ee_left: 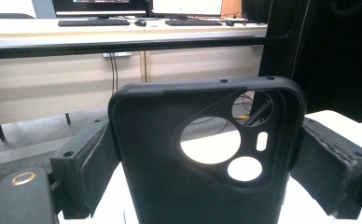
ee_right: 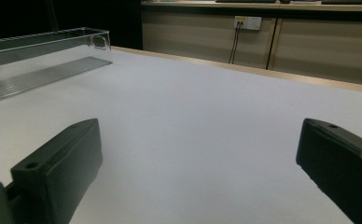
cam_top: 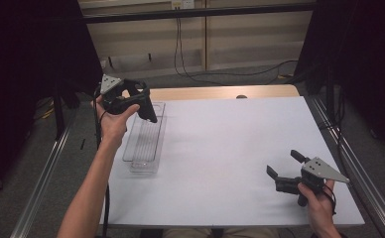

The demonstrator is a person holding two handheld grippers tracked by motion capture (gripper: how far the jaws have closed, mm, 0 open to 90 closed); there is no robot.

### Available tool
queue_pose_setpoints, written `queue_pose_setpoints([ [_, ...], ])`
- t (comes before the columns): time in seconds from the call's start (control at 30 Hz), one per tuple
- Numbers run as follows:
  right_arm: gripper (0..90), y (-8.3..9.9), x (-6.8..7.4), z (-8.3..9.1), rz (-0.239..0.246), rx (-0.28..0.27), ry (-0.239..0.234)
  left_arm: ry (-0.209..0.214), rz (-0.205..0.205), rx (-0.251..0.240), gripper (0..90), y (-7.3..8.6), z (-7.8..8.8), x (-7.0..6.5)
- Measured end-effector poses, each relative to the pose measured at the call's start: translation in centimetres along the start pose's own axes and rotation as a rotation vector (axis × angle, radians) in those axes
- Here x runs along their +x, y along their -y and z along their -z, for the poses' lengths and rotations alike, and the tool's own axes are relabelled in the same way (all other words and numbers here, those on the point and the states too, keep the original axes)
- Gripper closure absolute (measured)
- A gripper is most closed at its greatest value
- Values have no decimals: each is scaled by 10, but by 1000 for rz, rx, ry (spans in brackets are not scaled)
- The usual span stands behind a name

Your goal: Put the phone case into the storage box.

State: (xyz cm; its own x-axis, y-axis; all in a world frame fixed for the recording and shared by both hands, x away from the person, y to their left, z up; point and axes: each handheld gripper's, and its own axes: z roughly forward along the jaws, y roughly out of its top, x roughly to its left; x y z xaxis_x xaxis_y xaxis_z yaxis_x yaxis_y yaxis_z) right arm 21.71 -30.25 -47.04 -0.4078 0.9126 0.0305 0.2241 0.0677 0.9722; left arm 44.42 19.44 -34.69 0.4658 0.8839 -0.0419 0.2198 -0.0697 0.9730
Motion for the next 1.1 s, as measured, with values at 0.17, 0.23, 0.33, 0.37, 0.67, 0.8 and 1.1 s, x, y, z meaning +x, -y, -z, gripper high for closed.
queue_pose_setpoints([
  [0.17,0,0,0,0,1,0,0,-9,11,-6,135,4,-8,2],
  [0.23,1,0,0,0,3,-1,0,-9,6,6,135,6,-10,4],
  [0.33,1,0,0,0,2,0,-3,-12,3,4,135,8,-14,4],
  [0.37,1,0,0,0,1,1,-2,-4,9,0,135,9,-16,4],
  [0.67,1,0,0,0,-3,4,-4,-26,-29,8,134,13,-26,3],
  [0.8,1,1,0,-1,3,3,-3,-28,-26,7,134,15,-29,4],
  [1.1,1,1,-1,0,0,6,-5,-24,-41,4,134,20,-39,8],
])
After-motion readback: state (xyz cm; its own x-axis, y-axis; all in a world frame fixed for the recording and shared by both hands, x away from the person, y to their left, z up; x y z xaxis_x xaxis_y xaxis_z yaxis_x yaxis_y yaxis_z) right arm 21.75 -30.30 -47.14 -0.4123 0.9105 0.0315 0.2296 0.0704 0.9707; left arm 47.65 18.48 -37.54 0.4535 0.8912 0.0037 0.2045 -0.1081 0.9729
